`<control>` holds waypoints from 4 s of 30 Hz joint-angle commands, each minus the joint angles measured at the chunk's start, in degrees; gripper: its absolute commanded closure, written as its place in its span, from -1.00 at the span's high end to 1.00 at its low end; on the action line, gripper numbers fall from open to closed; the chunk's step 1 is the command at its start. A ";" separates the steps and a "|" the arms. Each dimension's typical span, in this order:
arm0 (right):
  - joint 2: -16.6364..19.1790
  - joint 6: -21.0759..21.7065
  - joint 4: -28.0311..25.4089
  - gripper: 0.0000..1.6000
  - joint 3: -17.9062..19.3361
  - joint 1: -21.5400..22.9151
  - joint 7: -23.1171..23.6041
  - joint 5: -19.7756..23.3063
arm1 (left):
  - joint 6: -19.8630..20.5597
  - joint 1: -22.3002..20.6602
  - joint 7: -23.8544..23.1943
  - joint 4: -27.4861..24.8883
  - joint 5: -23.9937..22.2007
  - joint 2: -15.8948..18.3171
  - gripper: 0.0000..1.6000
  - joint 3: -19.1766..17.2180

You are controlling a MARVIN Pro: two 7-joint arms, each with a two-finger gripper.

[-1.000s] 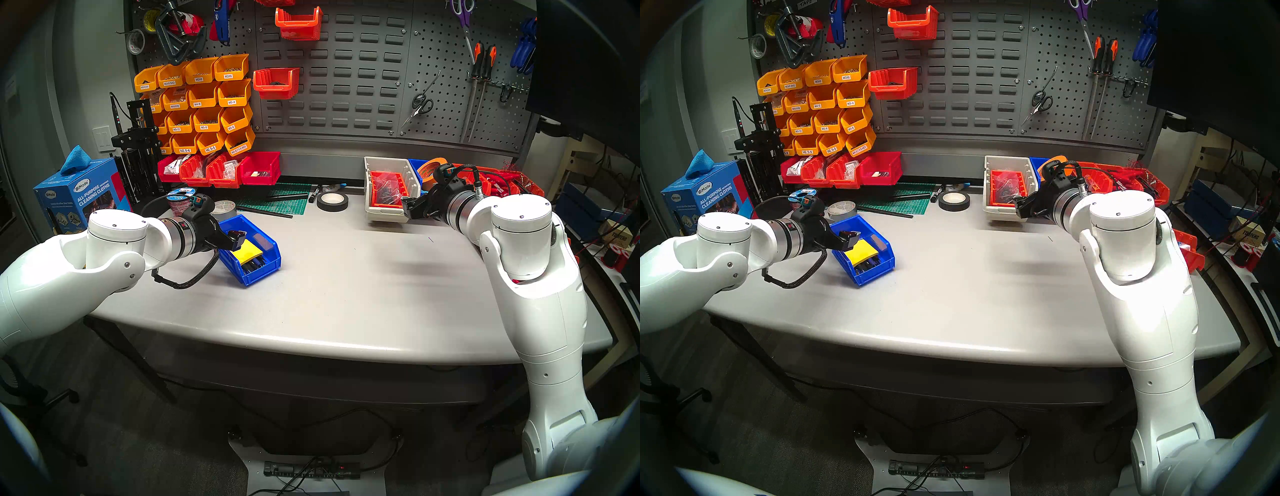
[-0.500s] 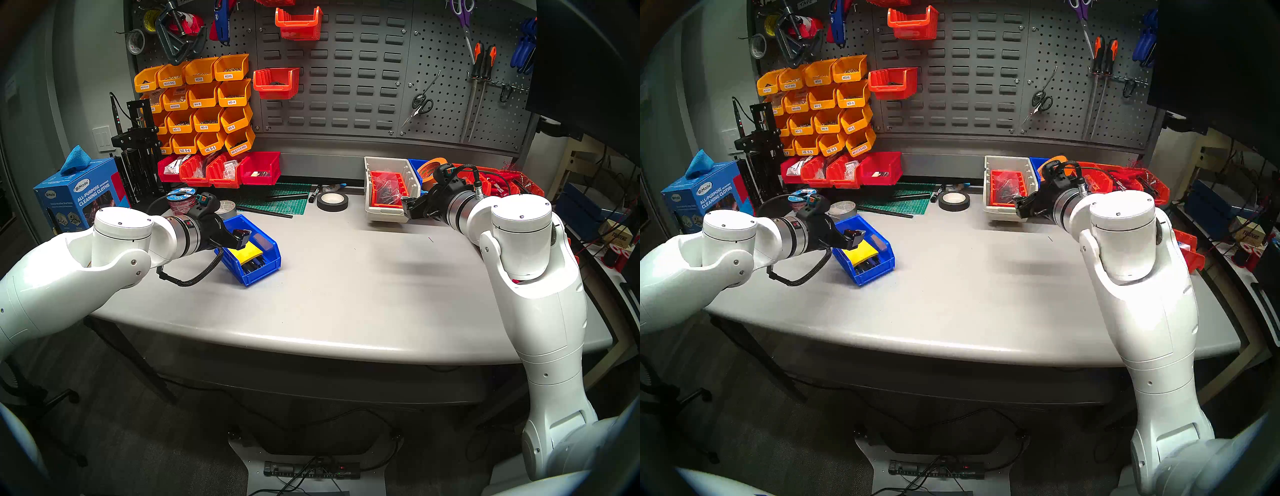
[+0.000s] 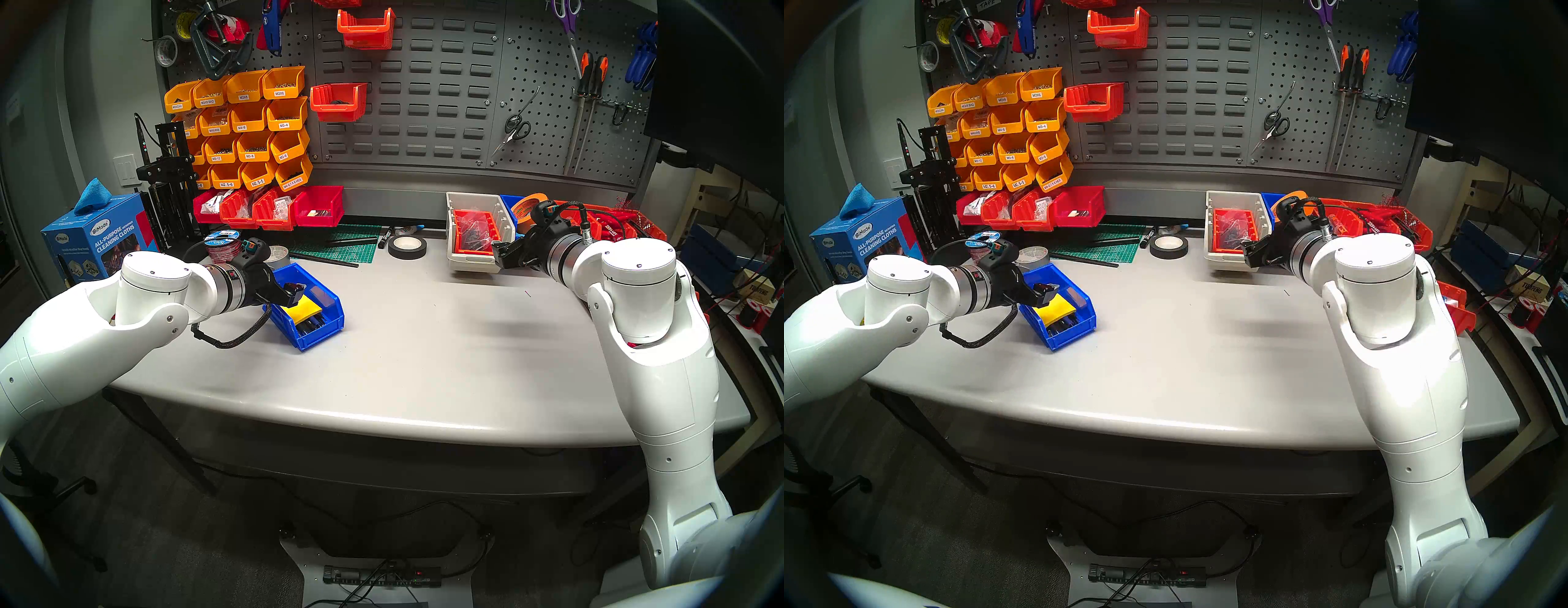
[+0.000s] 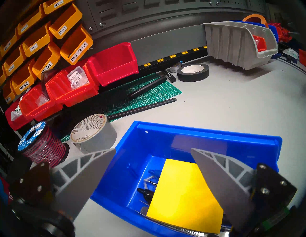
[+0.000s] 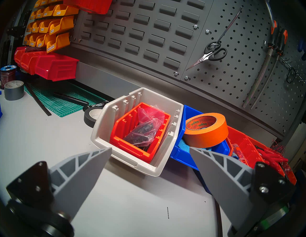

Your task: Hang all the unorganized tool boxes onto the wall

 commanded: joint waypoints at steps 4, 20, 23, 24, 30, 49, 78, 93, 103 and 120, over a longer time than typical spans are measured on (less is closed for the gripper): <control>-0.12 -0.16 -0.55 1.00 0.11 0.73 0.06 0.12 | -0.16 -2.78 -3.81 2.93 3.58 -1.87 1.00 -0.28; -0.12 -0.16 -0.55 1.00 0.11 0.73 0.06 0.12 | -0.25 -4.79 -9.43 6.61 7.39 -4.52 1.00 0.23; -0.12 -0.16 -0.55 1.00 0.11 0.73 0.06 0.12 | -0.54 -4.99 -10.54 7.10 7.91 -4.67 1.00 0.26; -0.12 -0.16 -0.55 1.00 0.11 0.73 0.06 0.12 | -0.55 -5.07 -10.74 7.24 8.04 -4.74 1.00 0.27; -0.12 -0.16 -0.55 1.00 0.11 0.73 0.07 0.12 | -0.69 -5.32 -12.38 8.03 8.69 -5.07 1.00 0.32; -0.12 -0.16 -0.55 1.00 0.11 0.73 0.06 0.12 | -3.30 -6.67 -20.62 10.86 13.60 -6.83 -1.00 1.50; -0.12 -0.17 -0.55 1.00 0.11 0.73 0.06 0.12 | -7.27 -8.31 -26.55 12.20 19.74 -10.67 -1.00 1.92; -0.12 -0.16 -0.55 1.00 0.11 0.73 0.06 0.13 | -6.83 -7.35 -25.95 10.40 19.31 -12.42 -1.00 2.28; -0.12 -0.16 -0.55 1.00 0.11 0.73 0.06 0.13 | -4.38 -6.79 -22.45 8.74 18.40 -10.84 1.00 1.77; -0.12 -0.16 -0.55 1.00 0.11 0.73 0.06 0.13 | -3.65 -3.58 -14.81 5.13 13.49 -8.17 1.00 -1.26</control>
